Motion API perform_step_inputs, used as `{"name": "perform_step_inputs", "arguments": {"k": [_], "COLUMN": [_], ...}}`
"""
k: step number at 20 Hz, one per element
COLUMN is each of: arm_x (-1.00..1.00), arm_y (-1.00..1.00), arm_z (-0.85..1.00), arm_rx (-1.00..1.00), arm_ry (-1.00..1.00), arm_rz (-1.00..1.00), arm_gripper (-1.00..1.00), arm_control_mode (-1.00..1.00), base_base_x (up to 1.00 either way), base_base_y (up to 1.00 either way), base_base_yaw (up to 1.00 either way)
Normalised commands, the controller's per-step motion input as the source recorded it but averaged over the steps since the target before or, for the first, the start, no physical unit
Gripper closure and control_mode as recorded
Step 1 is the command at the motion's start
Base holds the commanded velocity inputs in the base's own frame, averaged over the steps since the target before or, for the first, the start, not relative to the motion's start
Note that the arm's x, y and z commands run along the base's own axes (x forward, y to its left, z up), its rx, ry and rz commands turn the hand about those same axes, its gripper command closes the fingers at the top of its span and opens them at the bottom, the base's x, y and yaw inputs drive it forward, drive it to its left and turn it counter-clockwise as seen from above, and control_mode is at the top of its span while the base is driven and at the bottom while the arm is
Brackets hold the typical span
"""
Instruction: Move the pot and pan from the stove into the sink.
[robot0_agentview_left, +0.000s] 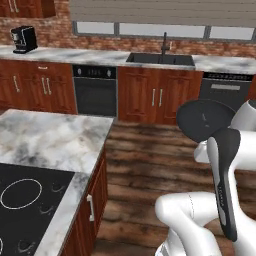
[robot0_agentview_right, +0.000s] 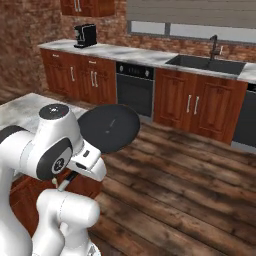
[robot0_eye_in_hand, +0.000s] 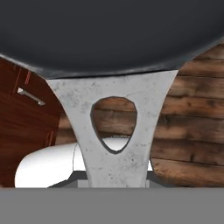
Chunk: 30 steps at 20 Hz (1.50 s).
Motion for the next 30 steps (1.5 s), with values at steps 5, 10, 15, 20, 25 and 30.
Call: {"name": "perform_step_inputs", "arguments": {"k": [5, 10, 15, 20, 25, 30], "arm_x": [0.00, 0.00, 0.00, 0.00, 0.00, 0.00], "arm_y": [0.00, 0.00, 0.00, 0.00, 0.00, 0.00], "arm_z": [0.00, 0.00, 0.00, 0.00, 0.00, 0.00], "arm_rx": [0.00, 0.00, 0.00, 0.00, 0.00, 0.00], "arm_ry": [0.00, 0.00, 0.00, 0.00, 0.00, 0.00], "arm_rz": [0.00, 0.00, 0.00, 0.00, 0.00, 0.00], "arm_gripper": [1.00, 1.00, 1.00, 1.00, 1.00, 1.00], "arm_control_mode": [1.00, 1.00, 1.00, 1.00, 1.00, 1.00], "base_base_x": [-0.04, -0.10, 0.07, 0.71, 0.95, 0.98], "base_base_y": [-0.28, -0.13, 0.00, 0.08, 0.17, 0.23], "base_base_yaw": [-0.37, -0.15, 0.00, -0.05, -0.05, -0.04]}}
